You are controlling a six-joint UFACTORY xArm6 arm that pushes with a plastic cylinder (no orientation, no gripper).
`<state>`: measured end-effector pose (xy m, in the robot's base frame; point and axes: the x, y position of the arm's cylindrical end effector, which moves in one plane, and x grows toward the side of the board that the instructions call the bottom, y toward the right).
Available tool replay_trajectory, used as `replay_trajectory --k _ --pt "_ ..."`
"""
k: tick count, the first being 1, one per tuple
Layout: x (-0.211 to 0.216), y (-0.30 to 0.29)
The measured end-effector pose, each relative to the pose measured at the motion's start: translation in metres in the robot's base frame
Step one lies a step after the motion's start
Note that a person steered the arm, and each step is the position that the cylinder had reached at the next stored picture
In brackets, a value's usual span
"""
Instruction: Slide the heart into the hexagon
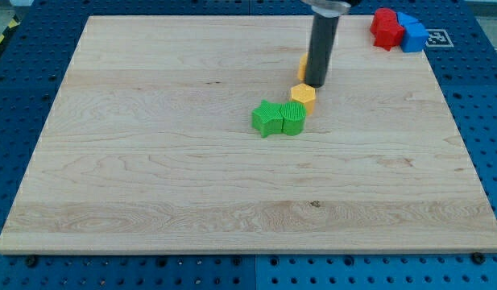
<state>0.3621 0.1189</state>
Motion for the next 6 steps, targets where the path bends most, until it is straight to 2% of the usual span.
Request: replay_trajectory --k 1,2,4,6 --pt "-0.01 0.056" --pt "-0.033 0.045" --pt "-0.037 -0.03" --pt "-0.078 -0.061"
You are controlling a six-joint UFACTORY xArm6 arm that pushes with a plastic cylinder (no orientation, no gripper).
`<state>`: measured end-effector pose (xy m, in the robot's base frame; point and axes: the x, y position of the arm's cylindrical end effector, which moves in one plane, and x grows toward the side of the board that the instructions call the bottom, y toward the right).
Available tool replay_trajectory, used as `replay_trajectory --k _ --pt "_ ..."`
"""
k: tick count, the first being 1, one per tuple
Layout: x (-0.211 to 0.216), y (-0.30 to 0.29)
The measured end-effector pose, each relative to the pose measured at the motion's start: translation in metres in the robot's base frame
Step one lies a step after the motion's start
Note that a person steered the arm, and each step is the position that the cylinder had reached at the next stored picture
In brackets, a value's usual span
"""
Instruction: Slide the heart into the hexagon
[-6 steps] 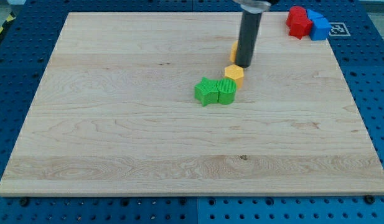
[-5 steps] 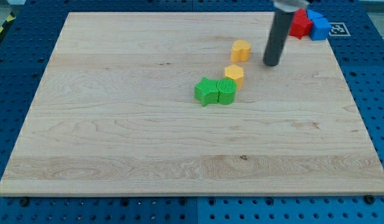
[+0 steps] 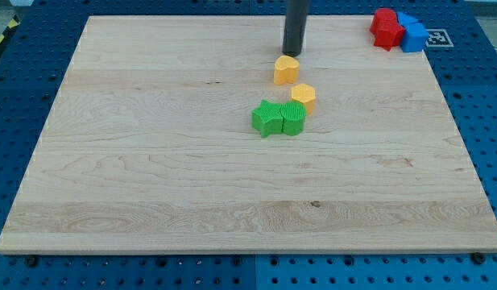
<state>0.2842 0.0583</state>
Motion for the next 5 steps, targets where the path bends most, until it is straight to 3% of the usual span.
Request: replay_trajectory --k 3,5 --pt "0.059 -0.009" --pt "0.063 -0.001"
